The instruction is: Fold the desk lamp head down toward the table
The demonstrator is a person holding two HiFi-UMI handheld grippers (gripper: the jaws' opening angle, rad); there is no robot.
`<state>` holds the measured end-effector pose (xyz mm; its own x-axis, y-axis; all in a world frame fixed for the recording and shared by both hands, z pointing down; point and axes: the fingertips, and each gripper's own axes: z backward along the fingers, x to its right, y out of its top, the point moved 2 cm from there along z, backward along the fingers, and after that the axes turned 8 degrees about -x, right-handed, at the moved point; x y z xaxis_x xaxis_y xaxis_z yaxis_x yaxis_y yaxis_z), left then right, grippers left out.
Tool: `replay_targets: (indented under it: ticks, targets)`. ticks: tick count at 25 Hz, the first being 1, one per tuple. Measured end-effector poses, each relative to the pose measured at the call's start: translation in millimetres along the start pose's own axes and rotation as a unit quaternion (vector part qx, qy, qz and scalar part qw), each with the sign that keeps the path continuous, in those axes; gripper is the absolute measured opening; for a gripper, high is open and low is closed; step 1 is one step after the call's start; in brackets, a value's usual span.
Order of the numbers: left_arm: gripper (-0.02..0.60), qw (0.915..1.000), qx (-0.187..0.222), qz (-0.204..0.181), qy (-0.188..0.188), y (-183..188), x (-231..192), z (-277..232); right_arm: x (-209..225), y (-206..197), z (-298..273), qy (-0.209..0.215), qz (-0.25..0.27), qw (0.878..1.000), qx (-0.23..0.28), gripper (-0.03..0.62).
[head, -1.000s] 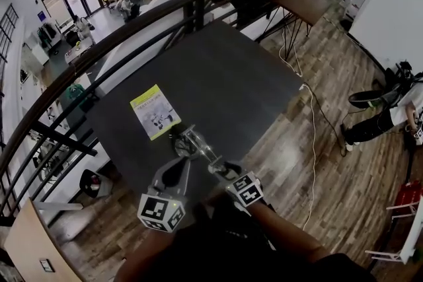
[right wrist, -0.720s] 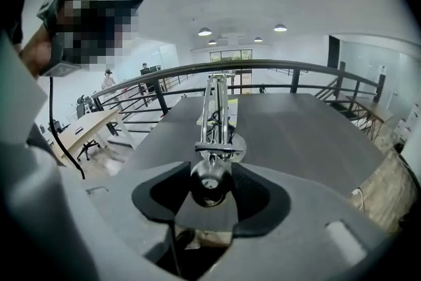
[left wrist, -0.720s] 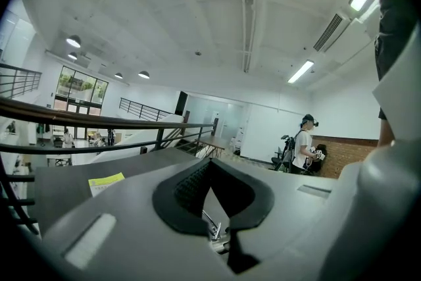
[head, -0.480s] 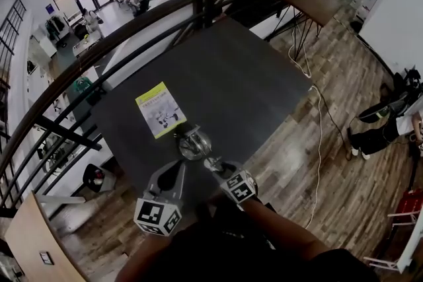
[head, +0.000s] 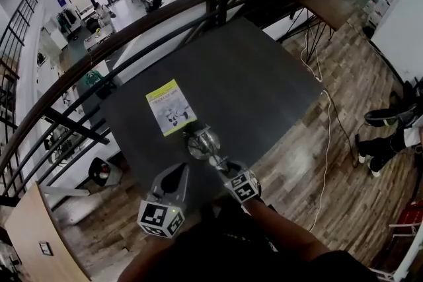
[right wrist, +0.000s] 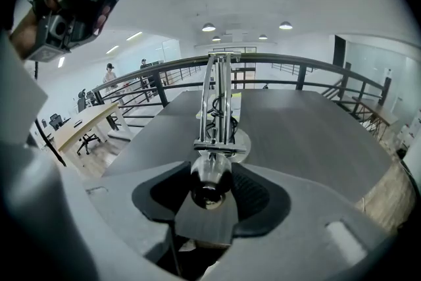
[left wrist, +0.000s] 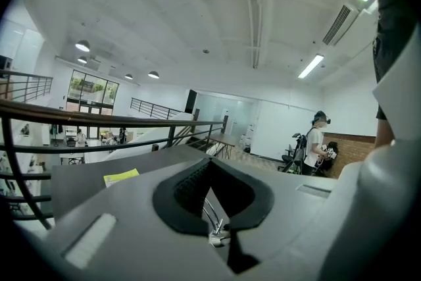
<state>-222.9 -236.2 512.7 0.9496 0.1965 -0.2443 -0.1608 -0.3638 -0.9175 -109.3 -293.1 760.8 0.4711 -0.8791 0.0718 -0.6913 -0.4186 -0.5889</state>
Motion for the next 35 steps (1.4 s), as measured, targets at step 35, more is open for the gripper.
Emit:
replay_targets:
  ticks: [35]
  targets:
    - [0.0, 0.984, 0.069, -0.028, -0.162, 30.4, 74.7, 5.5, -53.2, 131.2, 236.1, -0.045, -0.026, 0.947, 0.318, 0.003]
